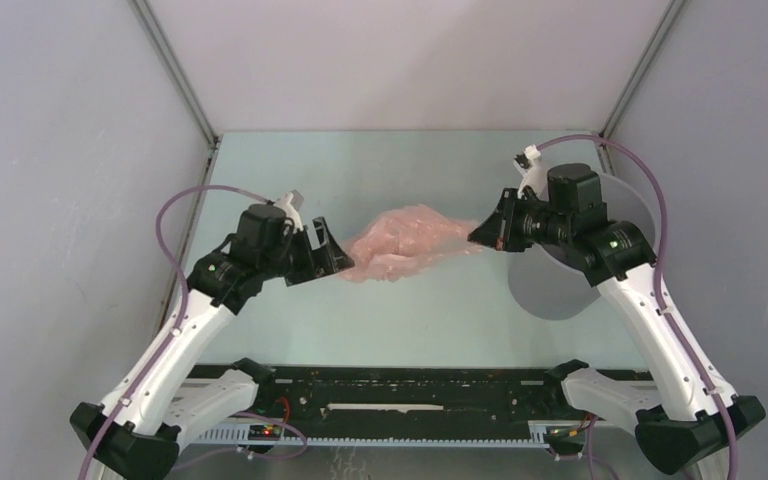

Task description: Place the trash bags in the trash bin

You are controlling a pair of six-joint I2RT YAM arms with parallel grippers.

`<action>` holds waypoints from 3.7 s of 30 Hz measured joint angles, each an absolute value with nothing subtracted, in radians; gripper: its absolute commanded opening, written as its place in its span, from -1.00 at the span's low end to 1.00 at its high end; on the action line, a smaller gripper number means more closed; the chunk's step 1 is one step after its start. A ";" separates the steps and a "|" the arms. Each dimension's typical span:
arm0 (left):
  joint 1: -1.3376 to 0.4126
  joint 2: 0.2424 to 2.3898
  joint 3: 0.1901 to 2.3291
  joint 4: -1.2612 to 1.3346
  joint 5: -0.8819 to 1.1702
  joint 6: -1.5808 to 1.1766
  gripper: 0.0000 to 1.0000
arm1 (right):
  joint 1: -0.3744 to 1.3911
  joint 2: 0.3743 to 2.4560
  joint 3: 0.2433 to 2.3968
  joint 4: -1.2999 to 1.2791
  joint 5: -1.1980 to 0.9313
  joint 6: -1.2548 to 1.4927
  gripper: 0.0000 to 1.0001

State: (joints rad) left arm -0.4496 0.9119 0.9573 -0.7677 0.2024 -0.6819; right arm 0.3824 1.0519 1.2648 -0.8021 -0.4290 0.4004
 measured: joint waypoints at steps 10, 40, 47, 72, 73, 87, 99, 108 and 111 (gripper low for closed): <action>-0.490 0.948 1.105 -0.752 0.318 -0.656 0.98 | 0.397 1.129 1.264 -0.776 -0.488 0.660 -1.00; -0.722 1.340 1.074 -0.457 0.551 -0.660 0.61 | 0.392 1.111 1.264 -0.654 -0.675 0.702 -1.00; -0.786 1.339 1.003 -0.350 0.616 -0.688 0.88 | 0.392 1.111 1.264 -0.649 -0.674 0.706 -1.00; -0.896 1.235 0.889 -0.192 0.605 -0.635 0.99 | 0.355 1.112 1.264 -0.601 -0.660 0.744 -1.00; -0.898 1.235 0.889 -0.184 0.604 -0.631 0.95 | 0.355 1.112 1.264 -0.599 -0.661 0.747 -1.00; -0.904 1.273 0.938 -0.432 0.203 -0.592 -0.93 | 0.372 1.115 1.264 -0.647 -0.585 0.691 -1.00; -0.664 1.206 1.660 -0.764 -0.041 -0.532 -0.99 | 0.435 1.379 1.680 -0.780 -0.459 0.591 -0.98; -0.774 0.854 1.241 -0.587 -0.097 -0.602 -1.00 | 0.542 1.039 1.400 -0.534 -0.436 0.563 -1.00; -0.749 0.931 0.973 -0.613 -0.067 -0.690 -1.00 | 0.555 1.117 1.214 -0.567 -0.419 0.566 -1.00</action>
